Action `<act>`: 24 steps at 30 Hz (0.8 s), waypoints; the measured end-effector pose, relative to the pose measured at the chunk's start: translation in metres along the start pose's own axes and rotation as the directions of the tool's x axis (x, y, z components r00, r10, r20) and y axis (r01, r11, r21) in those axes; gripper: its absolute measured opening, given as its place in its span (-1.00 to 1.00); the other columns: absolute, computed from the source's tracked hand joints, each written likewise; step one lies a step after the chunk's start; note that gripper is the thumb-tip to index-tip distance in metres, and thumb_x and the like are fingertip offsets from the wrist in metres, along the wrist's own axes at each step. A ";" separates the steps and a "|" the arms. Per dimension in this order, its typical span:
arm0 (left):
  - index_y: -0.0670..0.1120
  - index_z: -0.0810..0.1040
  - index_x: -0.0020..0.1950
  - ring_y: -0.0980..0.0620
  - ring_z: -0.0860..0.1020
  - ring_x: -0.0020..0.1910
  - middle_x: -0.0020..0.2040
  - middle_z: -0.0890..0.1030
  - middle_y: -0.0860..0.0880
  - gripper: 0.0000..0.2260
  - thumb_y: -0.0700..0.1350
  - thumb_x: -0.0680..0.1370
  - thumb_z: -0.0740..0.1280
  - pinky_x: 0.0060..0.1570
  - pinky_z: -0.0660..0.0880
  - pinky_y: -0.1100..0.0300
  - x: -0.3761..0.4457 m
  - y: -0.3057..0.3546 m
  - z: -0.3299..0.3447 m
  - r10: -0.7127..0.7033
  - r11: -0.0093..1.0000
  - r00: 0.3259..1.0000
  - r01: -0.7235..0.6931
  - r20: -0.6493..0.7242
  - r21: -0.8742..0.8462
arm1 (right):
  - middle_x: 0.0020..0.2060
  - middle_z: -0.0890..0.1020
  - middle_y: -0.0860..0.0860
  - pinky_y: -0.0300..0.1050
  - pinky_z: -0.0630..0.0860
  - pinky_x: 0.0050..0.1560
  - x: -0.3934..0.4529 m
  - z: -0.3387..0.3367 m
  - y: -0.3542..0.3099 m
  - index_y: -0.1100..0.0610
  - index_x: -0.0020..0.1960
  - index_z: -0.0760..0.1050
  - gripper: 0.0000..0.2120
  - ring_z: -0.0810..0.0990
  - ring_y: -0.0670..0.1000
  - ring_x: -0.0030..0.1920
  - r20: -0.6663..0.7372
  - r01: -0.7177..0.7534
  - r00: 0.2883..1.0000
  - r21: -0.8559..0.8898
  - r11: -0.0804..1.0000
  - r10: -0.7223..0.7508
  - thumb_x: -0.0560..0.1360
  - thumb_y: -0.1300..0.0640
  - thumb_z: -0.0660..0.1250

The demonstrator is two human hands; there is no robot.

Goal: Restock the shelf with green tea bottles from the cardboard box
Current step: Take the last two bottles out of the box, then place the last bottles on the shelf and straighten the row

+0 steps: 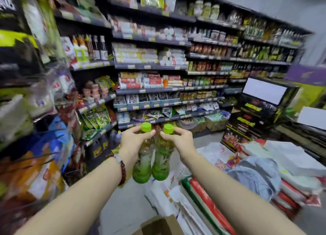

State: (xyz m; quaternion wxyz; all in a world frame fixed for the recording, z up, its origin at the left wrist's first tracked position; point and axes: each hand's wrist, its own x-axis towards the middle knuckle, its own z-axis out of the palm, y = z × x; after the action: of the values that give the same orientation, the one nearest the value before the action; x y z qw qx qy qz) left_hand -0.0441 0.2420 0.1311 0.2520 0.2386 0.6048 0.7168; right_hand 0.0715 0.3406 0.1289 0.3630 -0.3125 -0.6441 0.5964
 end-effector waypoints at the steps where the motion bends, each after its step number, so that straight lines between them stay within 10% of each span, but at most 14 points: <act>1: -0.16 0.66 -0.02 -0.05 0.64 -0.14 -0.14 0.69 -0.08 -0.75 -0.26 0.32 0.54 -0.07 0.59 0.14 -0.007 0.017 -0.002 0.017 1.000 1.000 -0.017 0.003 0.000 | -0.21 0.72 0.05 -0.23 0.59 -0.20 -0.008 0.001 -0.019 0.20 -0.07 0.68 -0.80 0.66 -0.03 -0.22 0.004 0.019 1.000 0.000 1.000 -0.019 0.31 0.26 0.56; 9: 0.00 0.64 -0.29 -0.09 0.65 -0.12 -0.22 0.69 -0.05 -0.81 -0.26 0.30 0.56 0.05 0.57 0.02 -0.088 0.115 -0.023 0.084 0.996 0.994 -0.086 -0.075 -0.020 | -0.16 0.74 0.08 -0.03 0.63 0.01 -0.073 0.014 -0.121 0.16 -0.11 0.70 -0.75 0.70 0.06 -0.12 0.076 0.149 0.987 -0.056 0.987 -0.144 0.24 0.16 0.61; 14: -0.11 0.66 -0.20 0.03 0.64 -0.40 -0.37 0.69 -0.03 -0.87 -0.28 0.32 0.53 -0.31 0.59 0.19 -0.142 0.158 -0.055 0.120 0.993 0.989 -0.121 -0.086 -0.003 | -0.09 0.74 0.07 0.09 0.61 0.11 -0.117 0.034 -0.159 0.17 -0.07 0.70 -0.38 0.70 0.09 -0.01 0.130 0.206 0.972 -0.094 0.974 -0.194 -0.01 -0.18 0.63; 18: -0.22 0.65 -0.16 0.04 0.61 -0.51 -0.44 0.66 -0.06 -0.87 -0.29 0.34 0.52 -0.49 0.56 0.20 -0.185 0.183 -0.094 0.099 0.995 0.987 -0.099 -0.123 0.007 | -0.14 0.72 0.06 -0.10 0.59 -0.06 -0.158 0.060 -0.183 0.11 -0.23 0.66 -0.75 0.66 0.02 -0.09 0.215 0.218 0.958 -0.102 0.971 -0.192 0.23 -0.01 0.62; 24: -0.21 0.64 -0.13 0.06 0.63 -0.49 -0.42 0.68 -0.05 -0.77 -0.24 0.27 0.58 -0.48 0.57 0.19 -0.231 0.215 -0.168 0.129 0.990 0.969 -0.114 -0.213 0.079 | -0.26 0.71 0.06 -0.08 0.61 -0.11 -0.214 0.123 -0.208 0.16 -0.31 0.64 -0.67 0.67 0.01 -0.22 0.300 0.291 0.921 -0.106 0.951 -0.248 0.17 -0.06 0.63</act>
State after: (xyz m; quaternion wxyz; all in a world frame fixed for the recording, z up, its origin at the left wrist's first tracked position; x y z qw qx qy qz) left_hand 0.0065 -0.0642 0.3086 0.1319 0.2034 0.6364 0.7323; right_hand 0.0904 0.0762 0.3121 0.3218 -0.1583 -0.7686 0.5297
